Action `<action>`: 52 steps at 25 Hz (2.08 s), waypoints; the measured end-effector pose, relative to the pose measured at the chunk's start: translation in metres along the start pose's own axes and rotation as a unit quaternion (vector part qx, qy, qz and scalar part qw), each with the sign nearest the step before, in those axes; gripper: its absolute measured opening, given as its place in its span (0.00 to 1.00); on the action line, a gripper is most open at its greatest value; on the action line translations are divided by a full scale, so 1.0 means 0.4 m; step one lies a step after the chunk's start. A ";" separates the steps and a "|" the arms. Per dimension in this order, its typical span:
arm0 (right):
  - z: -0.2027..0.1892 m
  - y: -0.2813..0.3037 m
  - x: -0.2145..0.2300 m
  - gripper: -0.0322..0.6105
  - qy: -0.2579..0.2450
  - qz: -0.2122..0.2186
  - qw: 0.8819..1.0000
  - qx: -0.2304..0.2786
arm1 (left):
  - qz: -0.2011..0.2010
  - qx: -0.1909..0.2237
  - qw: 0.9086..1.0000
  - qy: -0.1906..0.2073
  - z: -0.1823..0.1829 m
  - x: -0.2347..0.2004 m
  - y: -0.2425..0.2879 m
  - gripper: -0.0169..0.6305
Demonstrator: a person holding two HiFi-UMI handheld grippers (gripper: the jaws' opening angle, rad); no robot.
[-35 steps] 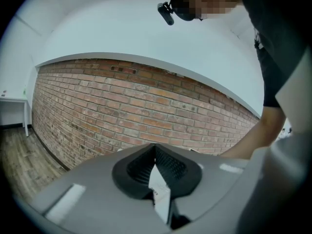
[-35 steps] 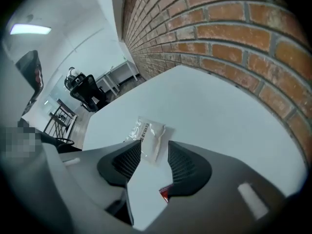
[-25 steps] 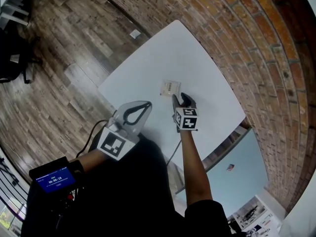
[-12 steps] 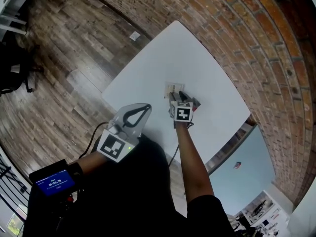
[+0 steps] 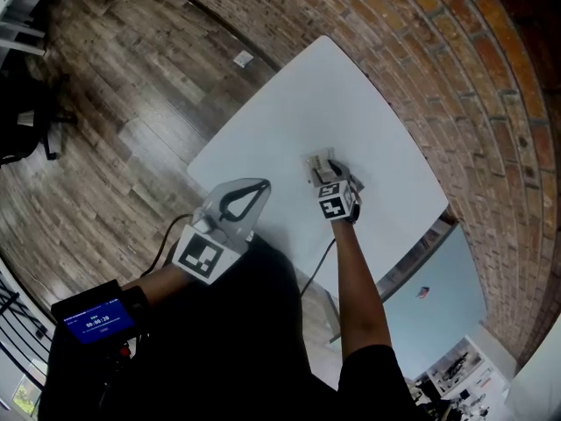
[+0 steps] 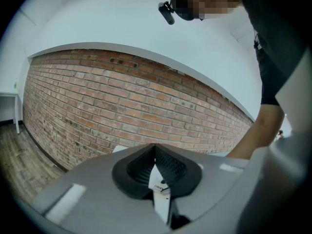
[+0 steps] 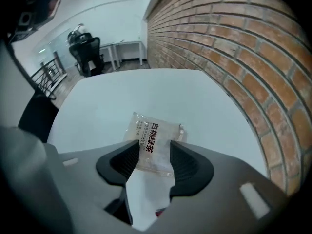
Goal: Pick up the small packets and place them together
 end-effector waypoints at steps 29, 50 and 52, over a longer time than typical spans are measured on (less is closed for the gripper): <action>-0.048 -0.017 0.025 0.43 0.040 -0.052 0.997 0.033 | -0.006 -0.025 1.000 -0.015 -0.026 -0.039 0.029 0.03; -0.023 -0.311 -0.045 0.41 0.130 -0.134 0.970 0.157 | -0.038 -0.017 0.999 -0.002 0.011 -0.013 0.070 0.03; -0.027 -0.392 -0.071 0.36 0.170 -0.148 0.953 0.202 | -0.047 -0.010 0.999 -0.007 0.022 0.001 0.079 0.03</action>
Point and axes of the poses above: the fingertips, and each gripper's own axes: y forward along the fingers, x to its right, z out of its top, the point moved 10 cm from there along -y, backward along the fingers, and after that the axes turned 1 degree about -x, right-handed, at the moved point
